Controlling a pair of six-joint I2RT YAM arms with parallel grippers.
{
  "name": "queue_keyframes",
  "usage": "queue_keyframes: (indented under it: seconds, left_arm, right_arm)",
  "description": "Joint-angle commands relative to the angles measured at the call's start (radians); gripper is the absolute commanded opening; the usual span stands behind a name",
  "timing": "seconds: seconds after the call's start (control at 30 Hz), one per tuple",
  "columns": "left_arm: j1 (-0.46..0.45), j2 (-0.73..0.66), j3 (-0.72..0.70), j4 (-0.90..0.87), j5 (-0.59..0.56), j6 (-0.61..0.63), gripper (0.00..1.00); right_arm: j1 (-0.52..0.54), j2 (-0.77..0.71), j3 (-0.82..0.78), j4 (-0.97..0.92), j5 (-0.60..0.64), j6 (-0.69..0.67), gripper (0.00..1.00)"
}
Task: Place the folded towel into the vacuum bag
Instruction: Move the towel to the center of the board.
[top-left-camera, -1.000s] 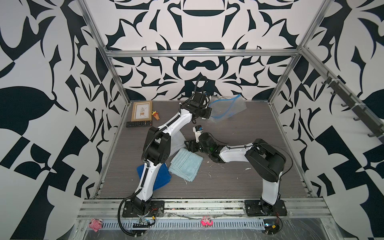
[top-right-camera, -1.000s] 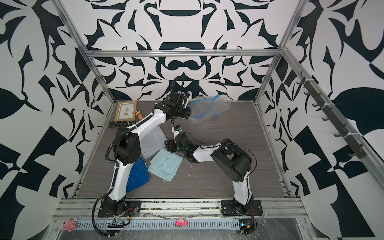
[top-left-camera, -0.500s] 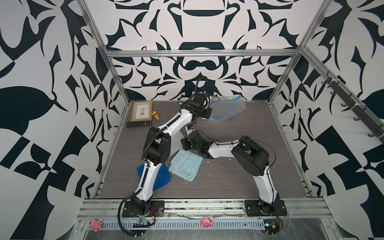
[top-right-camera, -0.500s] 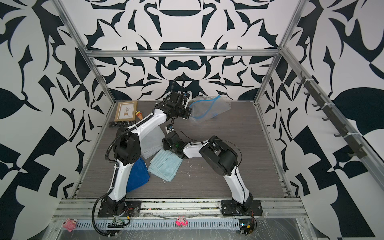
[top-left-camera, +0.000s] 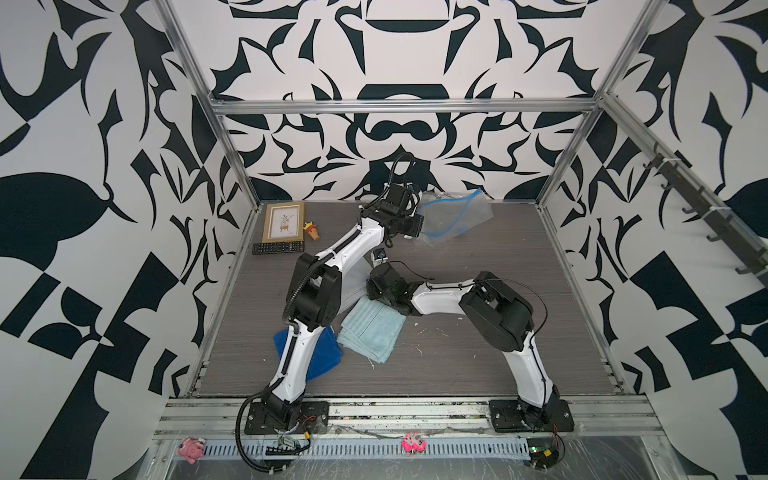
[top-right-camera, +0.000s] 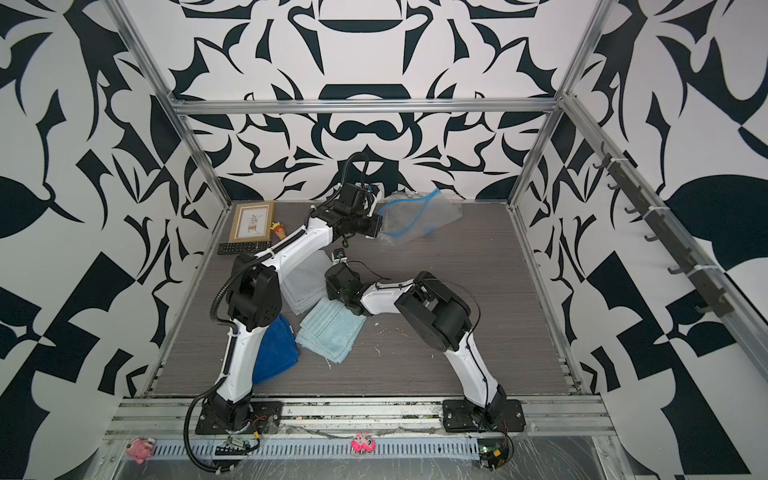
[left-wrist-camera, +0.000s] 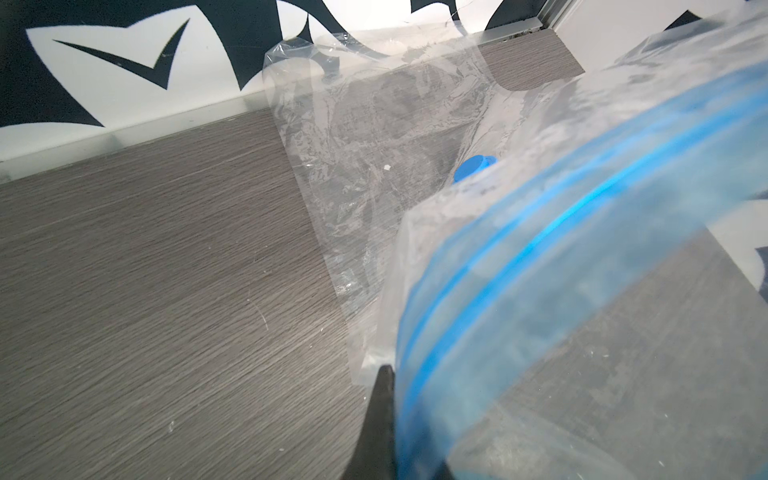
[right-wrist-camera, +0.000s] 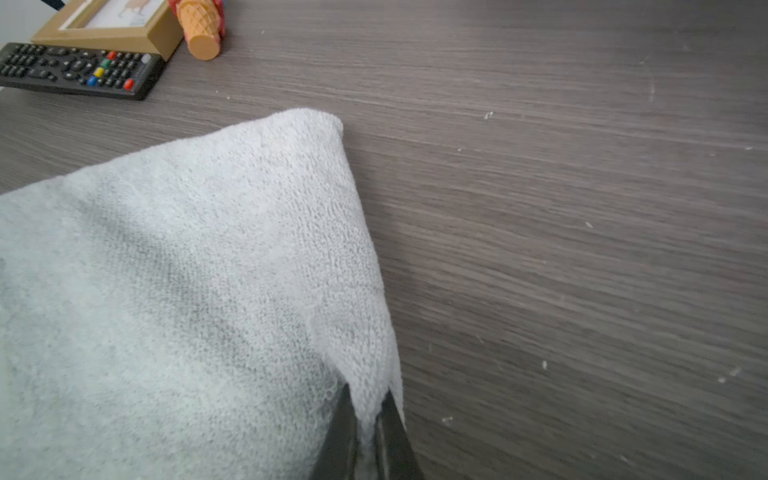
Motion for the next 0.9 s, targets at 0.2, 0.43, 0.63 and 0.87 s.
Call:
queue_keyframes:
  seconds: [0.2,0.43,0.63,0.87]
  left_arm:
    - [0.006,-0.013,-0.002,0.006,-0.016,-0.022,0.00]
    - [0.006,-0.037,-0.014,0.003,-0.073,-0.027,0.00]
    - [0.004,-0.052,-0.012,0.014,-0.115,-0.044,0.00]
    - [0.005,-0.106,-0.058,0.087,-0.174,-0.050,0.00]
  right_arm:
    - [-0.116,-0.049,-0.068,-0.101,0.078,0.119,0.09]
    - [-0.160,-0.135,-0.181,-0.106,0.046,0.094,0.09]
    - [-0.161,-0.246,-0.304,-0.204,-0.009,0.070,0.09]
    - [-0.207,-0.423,-0.479,-0.303,-0.011,0.158,0.09]
